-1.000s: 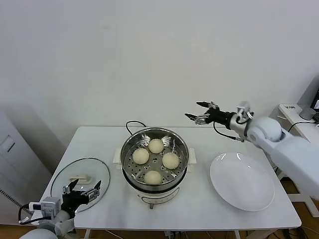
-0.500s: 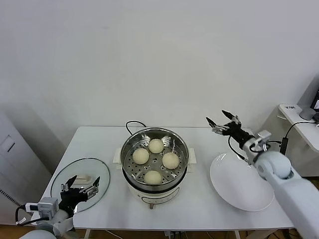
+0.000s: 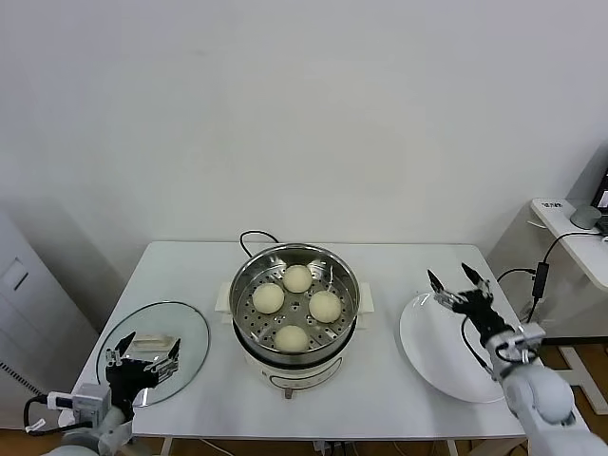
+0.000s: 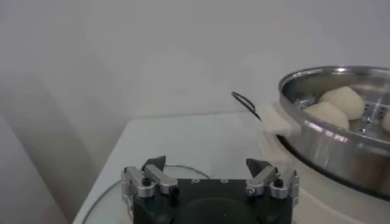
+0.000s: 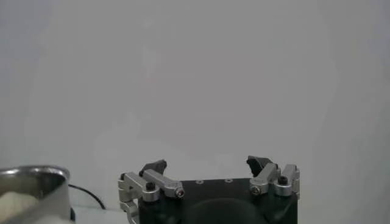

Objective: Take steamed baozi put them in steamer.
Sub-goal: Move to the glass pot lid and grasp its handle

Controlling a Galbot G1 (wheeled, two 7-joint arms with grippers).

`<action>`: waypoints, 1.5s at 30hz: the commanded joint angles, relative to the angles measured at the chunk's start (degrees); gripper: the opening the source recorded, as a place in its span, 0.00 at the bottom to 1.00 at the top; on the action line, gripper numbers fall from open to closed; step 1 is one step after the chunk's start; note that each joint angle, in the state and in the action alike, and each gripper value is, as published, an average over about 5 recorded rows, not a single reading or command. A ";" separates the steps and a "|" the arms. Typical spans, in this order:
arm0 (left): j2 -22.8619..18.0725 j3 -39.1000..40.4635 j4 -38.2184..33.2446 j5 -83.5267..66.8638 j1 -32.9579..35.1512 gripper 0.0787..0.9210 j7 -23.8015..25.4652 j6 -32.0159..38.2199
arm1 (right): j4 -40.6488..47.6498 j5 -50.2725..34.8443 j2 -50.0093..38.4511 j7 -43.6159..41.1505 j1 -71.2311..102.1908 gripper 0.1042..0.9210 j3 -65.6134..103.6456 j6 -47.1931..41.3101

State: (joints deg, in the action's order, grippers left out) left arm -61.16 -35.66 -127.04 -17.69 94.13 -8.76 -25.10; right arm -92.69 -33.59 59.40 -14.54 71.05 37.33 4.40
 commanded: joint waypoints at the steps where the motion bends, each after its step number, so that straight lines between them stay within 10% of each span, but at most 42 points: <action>1: 0.22 0.49 9.34 39.69 2.42 0.88 3.64 14.59 | 0.21 5.19 6.16 -0.74 9.05 0.88 8.96 1.56; 21: -7.18 -3.39 32.39 95.02 -7.53 0.88 -3.32 37.32 | 1.46 5.83 8.66 -0.54 8.26 0.88 9.24 1.34; 45: -8.29 -5.66 42.78 102.07 -17.50 0.88 -8.54 39.67 | 3.43 7.32 10.06 -2.09 7.78 0.88 9.23 2.08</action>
State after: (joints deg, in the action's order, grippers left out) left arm -69.05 -41.07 -89.12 79.38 80.94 -15.87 12.89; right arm -89.57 -26.47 69.24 -16.34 78.68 46.33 6.42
